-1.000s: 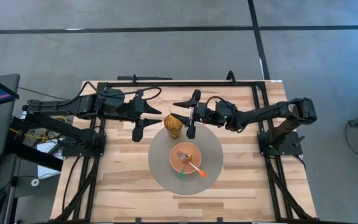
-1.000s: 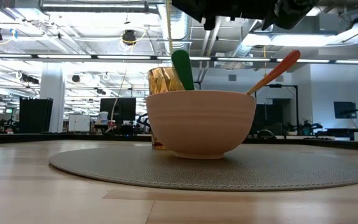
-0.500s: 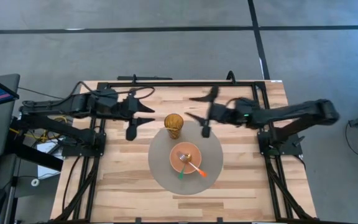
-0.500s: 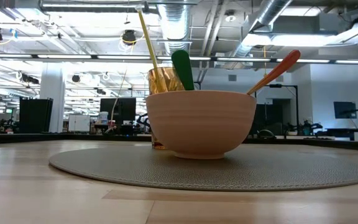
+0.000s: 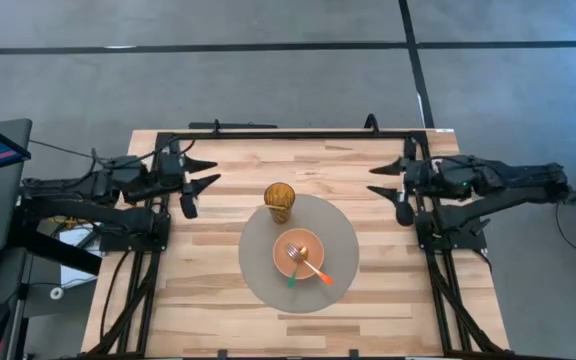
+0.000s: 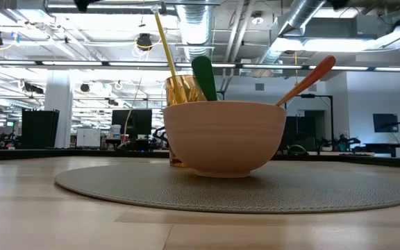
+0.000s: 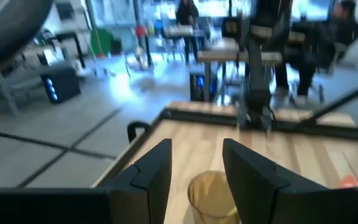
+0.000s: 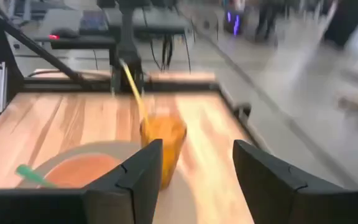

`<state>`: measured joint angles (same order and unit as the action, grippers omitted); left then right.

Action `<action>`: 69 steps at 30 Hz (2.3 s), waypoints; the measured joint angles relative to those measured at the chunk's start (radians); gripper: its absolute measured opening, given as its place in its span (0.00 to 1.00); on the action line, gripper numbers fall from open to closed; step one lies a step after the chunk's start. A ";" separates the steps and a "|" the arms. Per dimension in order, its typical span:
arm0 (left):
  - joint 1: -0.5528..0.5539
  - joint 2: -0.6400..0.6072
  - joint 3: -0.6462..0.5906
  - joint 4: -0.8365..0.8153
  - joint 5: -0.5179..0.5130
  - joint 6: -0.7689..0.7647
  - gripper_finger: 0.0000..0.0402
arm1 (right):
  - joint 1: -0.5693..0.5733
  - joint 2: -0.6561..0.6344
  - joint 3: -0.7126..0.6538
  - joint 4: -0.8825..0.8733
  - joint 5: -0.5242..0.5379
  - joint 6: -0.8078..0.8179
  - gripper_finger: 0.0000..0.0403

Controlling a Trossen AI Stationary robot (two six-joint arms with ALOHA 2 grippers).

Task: Pick & Place Utensil
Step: Return to Home Position

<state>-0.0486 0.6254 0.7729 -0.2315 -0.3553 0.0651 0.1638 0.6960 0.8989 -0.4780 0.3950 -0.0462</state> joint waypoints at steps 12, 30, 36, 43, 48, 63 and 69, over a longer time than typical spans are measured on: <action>0.000 -0.232 -0.350 0.315 -0.081 -0.002 0.36 | -0.030 -0.295 -0.379 0.185 -0.014 0.044 0.44; 0.000 -0.564 -0.655 0.438 -0.115 -0.048 0.36 | -0.007 -0.690 -0.731 0.378 -0.317 0.099 0.44; 0.000 -0.602 -0.765 0.491 -0.116 -0.124 0.36 | -0.012 -0.694 -0.829 0.534 -0.316 0.101 0.44; 0.000 -0.559 -0.768 0.491 -0.119 -0.130 0.36 | -0.007 -0.687 -0.891 0.604 -0.315 0.167 0.44; 0.000 -0.517 -0.768 0.494 -0.119 -0.130 0.36 | -0.007 -0.683 -0.891 0.595 -0.313 0.169 0.44; 0.000 -0.427 -0.767 0.502 -0.119 -0.130 0.36 | -0.008 -0.683 -0.892 0.562 -0.316 0.171 0.44; 0.000 -0.399 -0.767 0.502 -0.119 -0.130 0.36 | -0.008 -0.683 -0.892 0.561 -0.316 0.171 0.44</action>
<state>-0.0490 0.2263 0.0055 0.2707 -0.4741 -0.0649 0.1562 0.0128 0.0067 0.0834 0.0792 0.1246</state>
